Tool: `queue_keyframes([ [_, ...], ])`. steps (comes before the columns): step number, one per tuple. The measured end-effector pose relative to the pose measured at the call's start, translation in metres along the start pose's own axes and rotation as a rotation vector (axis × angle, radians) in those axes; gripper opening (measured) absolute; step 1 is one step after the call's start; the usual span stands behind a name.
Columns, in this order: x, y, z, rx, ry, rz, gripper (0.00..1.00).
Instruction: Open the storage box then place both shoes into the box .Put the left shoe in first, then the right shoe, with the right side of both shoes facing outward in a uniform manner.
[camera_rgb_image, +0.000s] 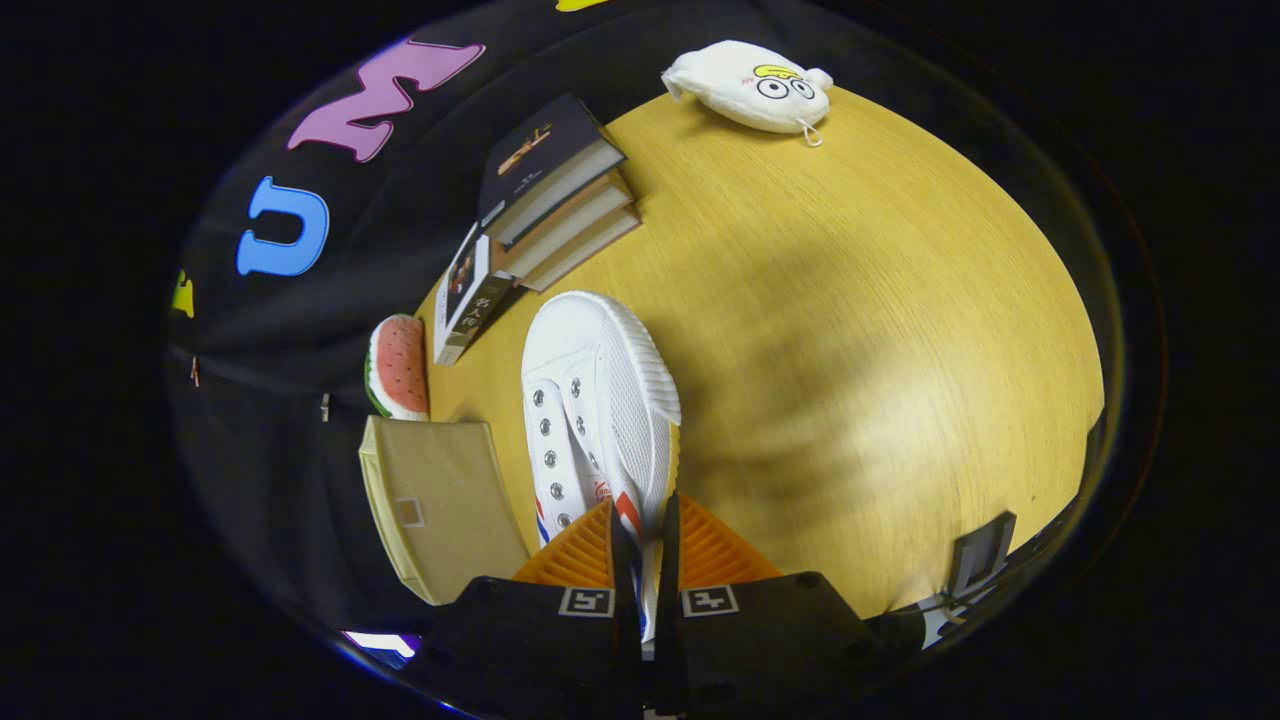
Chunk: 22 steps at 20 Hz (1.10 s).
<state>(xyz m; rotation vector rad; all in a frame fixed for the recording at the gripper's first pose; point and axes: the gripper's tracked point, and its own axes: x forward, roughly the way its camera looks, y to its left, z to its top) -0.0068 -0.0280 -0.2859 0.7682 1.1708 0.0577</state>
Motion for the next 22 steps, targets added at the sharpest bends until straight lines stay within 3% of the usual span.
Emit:
queue_keyframes([
  [10, -0.026, 0.167, -0.058, -0.033, -0.045, 0.109, 0.10],
  [17, 0.020, 0.270, -0.106, -0.126, 0.031, 0.170, 0.10],
  [22, 0.059, 0.289, -0.121, -0.179, 0.042, 0.110, 0.10],
])
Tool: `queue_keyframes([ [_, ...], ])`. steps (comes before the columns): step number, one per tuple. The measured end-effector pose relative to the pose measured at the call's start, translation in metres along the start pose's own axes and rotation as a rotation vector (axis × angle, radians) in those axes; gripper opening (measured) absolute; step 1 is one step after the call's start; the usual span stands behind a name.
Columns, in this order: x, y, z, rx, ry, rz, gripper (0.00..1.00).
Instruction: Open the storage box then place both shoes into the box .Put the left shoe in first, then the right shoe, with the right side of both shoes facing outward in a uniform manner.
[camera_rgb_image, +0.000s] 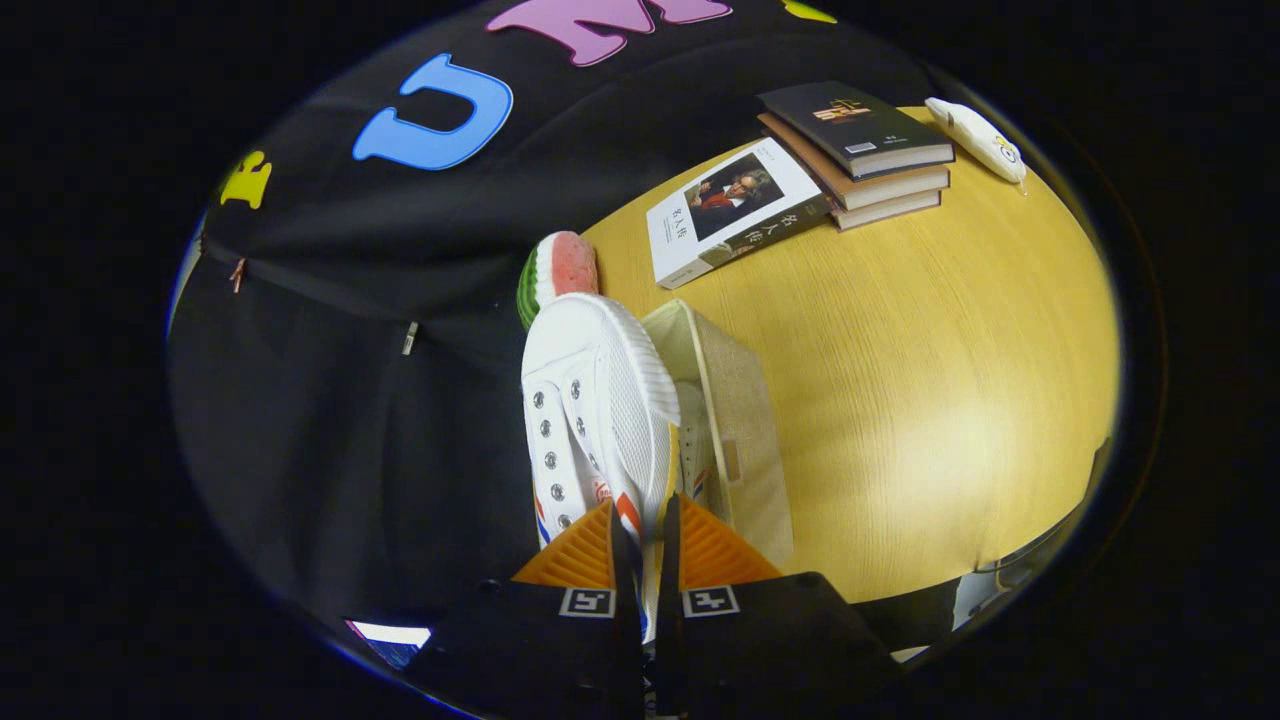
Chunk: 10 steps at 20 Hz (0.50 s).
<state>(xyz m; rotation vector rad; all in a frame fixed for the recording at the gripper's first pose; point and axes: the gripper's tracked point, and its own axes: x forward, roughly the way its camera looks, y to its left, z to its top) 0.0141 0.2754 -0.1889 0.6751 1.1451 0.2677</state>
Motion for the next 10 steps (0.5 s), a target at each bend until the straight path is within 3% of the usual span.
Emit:
queue_keyframes([
  [7, 0.025, -0.002, -0.011, -0.018, 0.027, -0.054, 0.13],
  [10, 0.015, 0.029, -0.001, 0.062, -0.001, 0.069, 0.40],
])
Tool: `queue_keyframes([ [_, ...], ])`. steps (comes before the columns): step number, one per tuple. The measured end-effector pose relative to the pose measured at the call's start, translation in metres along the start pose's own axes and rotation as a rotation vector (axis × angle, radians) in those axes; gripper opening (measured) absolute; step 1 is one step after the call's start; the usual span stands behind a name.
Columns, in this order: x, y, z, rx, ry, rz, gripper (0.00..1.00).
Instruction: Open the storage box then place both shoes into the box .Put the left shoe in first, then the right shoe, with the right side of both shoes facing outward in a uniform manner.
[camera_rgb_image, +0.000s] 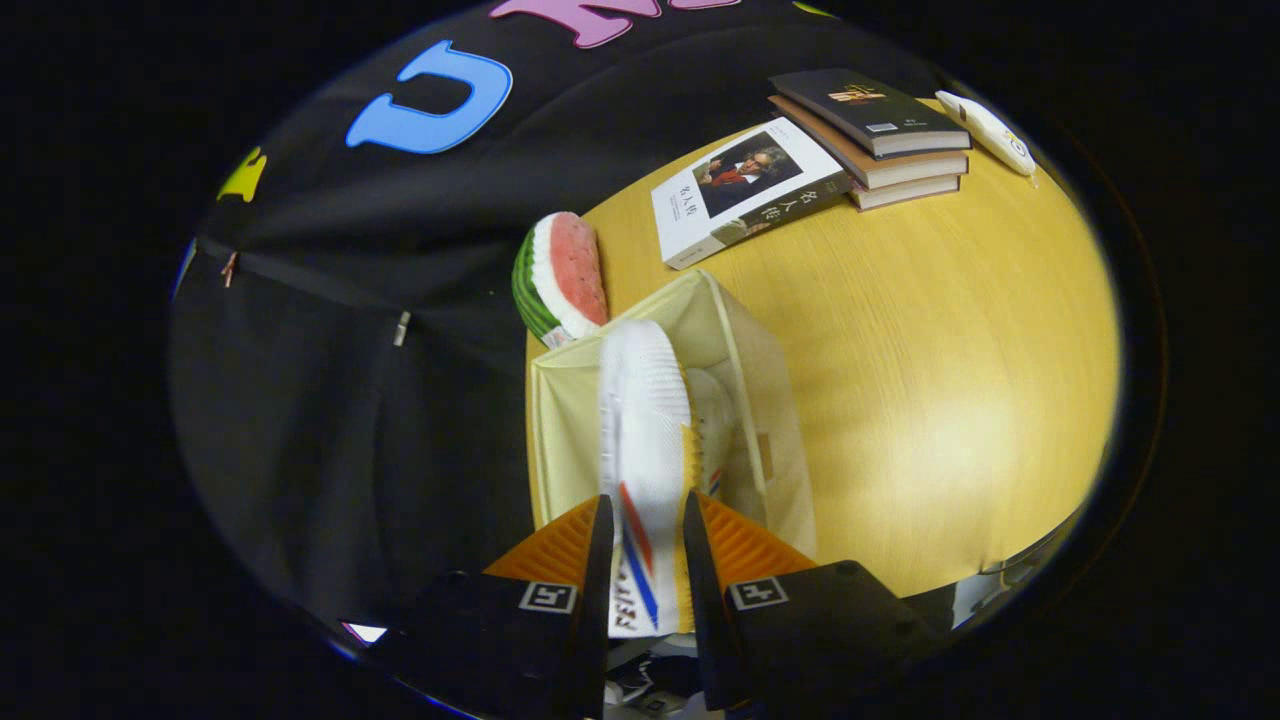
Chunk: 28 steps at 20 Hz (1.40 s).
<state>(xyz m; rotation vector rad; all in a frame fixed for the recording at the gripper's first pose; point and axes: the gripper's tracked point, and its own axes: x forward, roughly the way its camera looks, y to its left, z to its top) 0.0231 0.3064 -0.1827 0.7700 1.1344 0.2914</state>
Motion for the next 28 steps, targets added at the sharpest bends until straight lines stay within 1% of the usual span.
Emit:
queue_keyframes([
  [1, -0.004, 0.005, 0.007, 0.010, -0.025, 0.016, 0.51],
  [2, -0.012, 0.011, 0.013, -0.008, -0.053, 0.033, 0.76],
  [3, -0.019, 0.010, 0.020, -0.037, -0.077, 0.029, 1.00],
  [4, -0.027, 0.009, 0.028, -0.075, -0.111, 0.025, 0.99],
  [5, -0.049, 0.010, 0.033, -0.117, -0.155, 0.019, 0.99],
  [6, -0.059, 0.008, 0.041, -0.161, -0.199, 0.009, 0.99],
  [9, -0.097, -0.001, 0.065, -0.271, -0.319, -0.032, 0.99],
  [14, -0.167, -0.017, 0.109, -0.388, -0.516, -0.096, 0.99],
  [16, -0.191, -0.019, 0.121, -0.461, -0.586, -0.111, 0.99],
  [21, -0.242, -0.037, 0.143, -0.680, -0.740, -0.208, 0.99],
  [22, -0.248, -0.038, 0.144, -0.718, -0.762, -0.210, 0.99],
  [23, -0.254, -0.038, 0.143, -0.747, -0.779, -0.206, 0.99],
  [25, -0.267, -0.041, 0.147, -0.768, -0.824, -0.199, 0.99],
  [28, -0.290, -0.051, 0.163, -0.811, -0.954, -0.223, 0.99],
])
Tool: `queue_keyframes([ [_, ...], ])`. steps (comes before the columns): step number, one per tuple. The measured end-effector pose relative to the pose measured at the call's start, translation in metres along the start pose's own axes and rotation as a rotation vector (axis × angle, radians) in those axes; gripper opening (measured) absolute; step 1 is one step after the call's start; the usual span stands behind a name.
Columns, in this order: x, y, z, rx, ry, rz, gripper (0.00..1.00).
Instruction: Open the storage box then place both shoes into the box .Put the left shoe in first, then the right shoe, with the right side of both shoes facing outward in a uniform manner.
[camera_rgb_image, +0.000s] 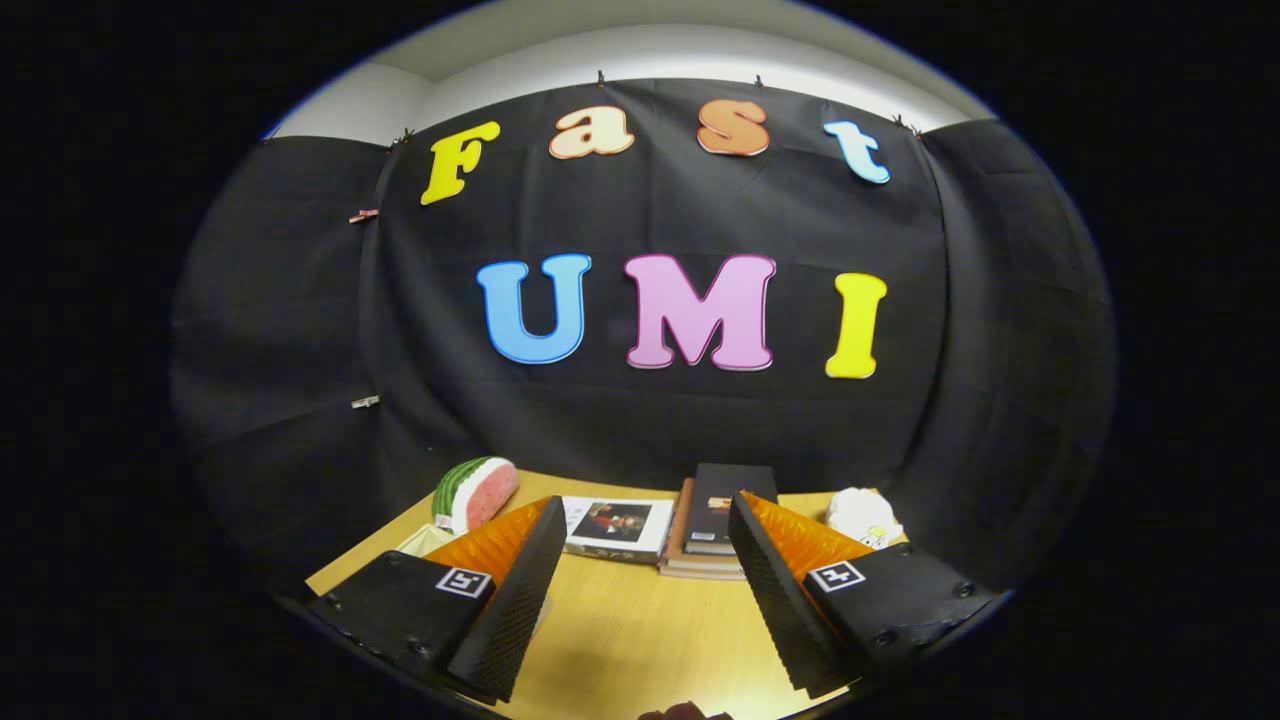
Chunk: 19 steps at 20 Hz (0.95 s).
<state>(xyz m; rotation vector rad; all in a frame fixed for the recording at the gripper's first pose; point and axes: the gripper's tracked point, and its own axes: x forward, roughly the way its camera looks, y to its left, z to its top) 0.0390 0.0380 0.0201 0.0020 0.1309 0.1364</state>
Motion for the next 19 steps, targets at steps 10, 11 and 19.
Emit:
queue_keyframes([
  [10, -0.024, -0.042, -0.035, -0.058, -0.110, -0.068, 0.98],
  [11, -0.026, -0.042, -0.040, -0.055, -0.104, -0.070, 0.98],
  [19, -0.033, -0.028, -0.057, -0.040, -0.072, -0.002, 0.98],
])
